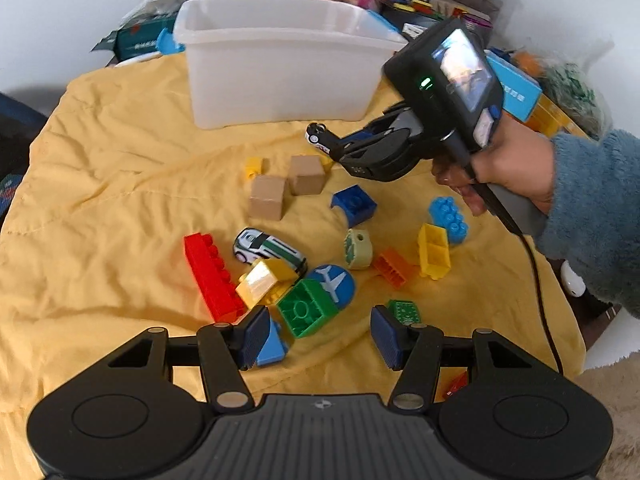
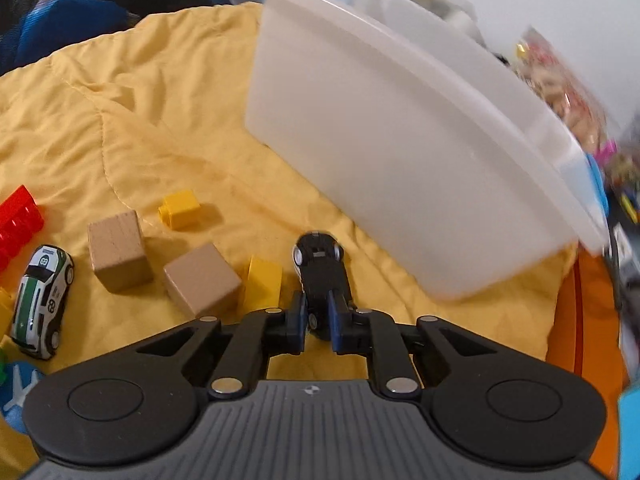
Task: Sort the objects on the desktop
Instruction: 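Return to the pile and grasp a small dark car with the right tool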
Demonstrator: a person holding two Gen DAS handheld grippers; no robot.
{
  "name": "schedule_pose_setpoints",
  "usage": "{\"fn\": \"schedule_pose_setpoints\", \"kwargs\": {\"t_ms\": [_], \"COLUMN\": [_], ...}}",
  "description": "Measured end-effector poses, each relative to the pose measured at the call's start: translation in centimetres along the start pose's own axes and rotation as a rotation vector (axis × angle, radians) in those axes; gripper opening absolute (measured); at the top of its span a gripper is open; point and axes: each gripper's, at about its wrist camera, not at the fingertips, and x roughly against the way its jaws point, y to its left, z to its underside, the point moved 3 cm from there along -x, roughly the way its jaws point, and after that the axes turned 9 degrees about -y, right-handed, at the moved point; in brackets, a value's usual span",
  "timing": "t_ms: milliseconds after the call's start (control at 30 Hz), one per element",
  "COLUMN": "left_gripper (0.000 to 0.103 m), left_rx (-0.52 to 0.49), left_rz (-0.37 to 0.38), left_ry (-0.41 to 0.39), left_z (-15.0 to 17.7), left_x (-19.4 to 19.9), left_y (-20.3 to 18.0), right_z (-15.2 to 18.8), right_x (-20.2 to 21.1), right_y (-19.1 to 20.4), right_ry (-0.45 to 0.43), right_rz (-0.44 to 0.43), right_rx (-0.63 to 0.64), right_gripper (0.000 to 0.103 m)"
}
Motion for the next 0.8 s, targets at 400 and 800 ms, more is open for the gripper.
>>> {"fn": "schedule_pose_setpoints", "kwargs": {"t_ms": [400,800], "left_gripper": [0.06,0.058], "left_rx": [0.129,0.402], "left_rz": [-0.091,-0.119], "left_ry": [-0.045,0.129], "left_z": [-4.6,-2.2], "left_x": [-3.7,-8.3], "left_y": [1.6,4.7], "right_z": [6.2,1.6], "right_x": [5.2,6.1], "right_y": [-5.7,-0.5], "right_ry": [0.047,-0.064], "right_rz": [-0.374,-0.056], "right_rx": [-0.96,-0.298], "right_gripper": [0.01,0.018]}}
